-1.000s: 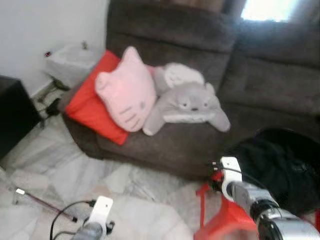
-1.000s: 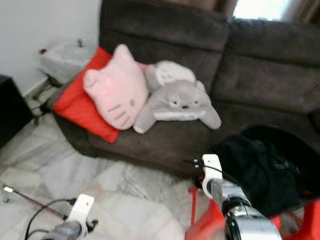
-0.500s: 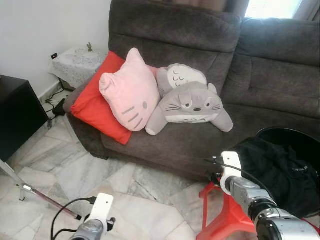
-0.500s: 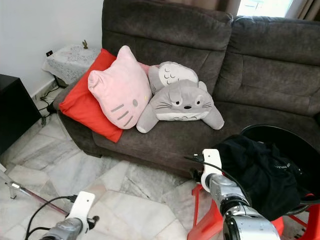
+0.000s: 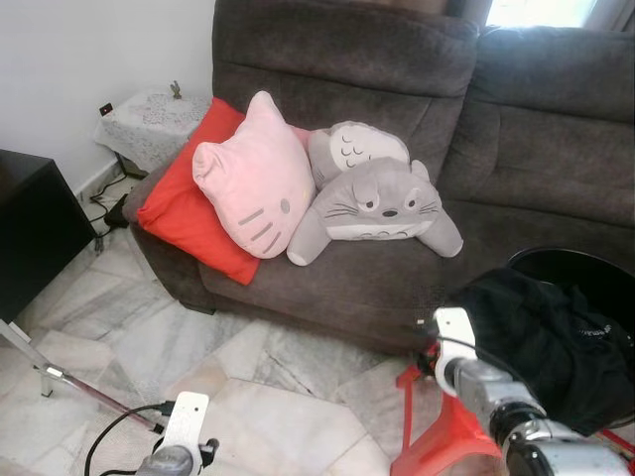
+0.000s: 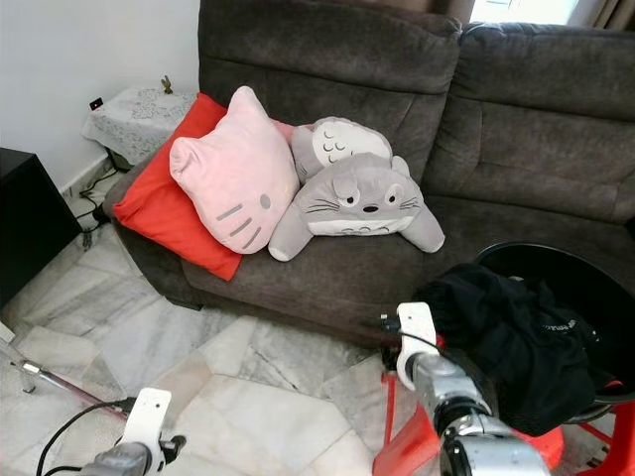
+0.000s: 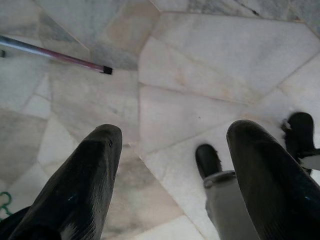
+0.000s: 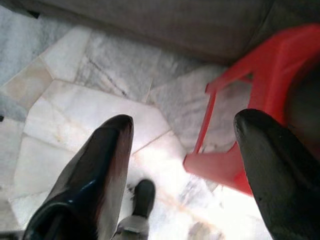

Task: Hang hanger

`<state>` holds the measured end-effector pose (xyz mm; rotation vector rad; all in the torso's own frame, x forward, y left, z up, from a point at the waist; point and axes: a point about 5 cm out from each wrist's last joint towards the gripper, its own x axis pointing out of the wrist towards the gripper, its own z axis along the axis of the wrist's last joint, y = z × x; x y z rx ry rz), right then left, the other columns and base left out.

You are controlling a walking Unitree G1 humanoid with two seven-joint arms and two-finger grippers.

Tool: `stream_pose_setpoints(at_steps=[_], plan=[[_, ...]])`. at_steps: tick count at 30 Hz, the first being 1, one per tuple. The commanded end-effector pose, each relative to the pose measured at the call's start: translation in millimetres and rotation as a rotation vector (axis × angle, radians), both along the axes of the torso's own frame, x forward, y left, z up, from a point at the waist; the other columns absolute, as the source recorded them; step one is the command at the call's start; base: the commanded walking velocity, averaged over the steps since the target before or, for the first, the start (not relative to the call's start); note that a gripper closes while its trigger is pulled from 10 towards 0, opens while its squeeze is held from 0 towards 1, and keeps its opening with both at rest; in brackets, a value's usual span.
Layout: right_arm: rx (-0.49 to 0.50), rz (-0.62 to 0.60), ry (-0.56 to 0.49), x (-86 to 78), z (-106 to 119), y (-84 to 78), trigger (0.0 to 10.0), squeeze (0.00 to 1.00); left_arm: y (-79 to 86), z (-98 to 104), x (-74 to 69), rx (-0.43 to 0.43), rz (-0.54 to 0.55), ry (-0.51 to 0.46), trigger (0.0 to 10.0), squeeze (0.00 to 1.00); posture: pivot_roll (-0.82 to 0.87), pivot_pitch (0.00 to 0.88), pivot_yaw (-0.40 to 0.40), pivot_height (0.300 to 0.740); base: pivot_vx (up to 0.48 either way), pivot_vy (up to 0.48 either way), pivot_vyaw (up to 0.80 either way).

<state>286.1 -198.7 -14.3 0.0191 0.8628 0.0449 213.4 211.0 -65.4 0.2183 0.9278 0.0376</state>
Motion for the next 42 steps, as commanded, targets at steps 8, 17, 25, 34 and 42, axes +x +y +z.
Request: stream_pose_setpoints(at_steps=[8, 17, 25, 34, 42], plan=[[0.013, 0.019, -0.045, 4.1, 5, -1.5, 10.0, 0.00, 4.0, 4, 3.8, -0.006, 0.037, -0.072, 10.0, 0.00, -0.05, 0.009, -0.029, 0.740, 0.000, 0.000, 0.00], [0.013, 0.034, -0.048, -37.6, -18, -20.1, 10.0, 0.00, -2.5, -19, -41.0, -0.022, 0.002, 0.002, 10.0, 0.00, -0.10, 0.123, 0.005, 0.740, 0.000, 0.000, 0.00], [-0.027, -0.053, 0.003, -111.5, -49, -40.8, 10.0, 0.00, 5.6, -38, -103.5, -0.004, 0.024, 0.118, 10.0, 0.00, -0.11, 0.199, 0.037, 0.740, 0.000, 0.000, 0.00], [-0.011, -0.034, 0.021, -119.6, -53, -45.8, 10.0, 0.00, 14.2, -32, -97.9, -0.011, 0.071, 0.030, 10.0, 0.00, -0.05, 0.189, 0.005, 0.740, 0.000, 0.000, 0.00], [-0.023, -0.011, -0.002, -90.3, -57, 2.9, 10.0, 0.00, 10.0, -11, -36.7, -0.018, 0.102, -0.114, 10.0, 0.00, -0.03, 0.096, -0.032, 0.740, 0.000, 0.000, 0.00]])
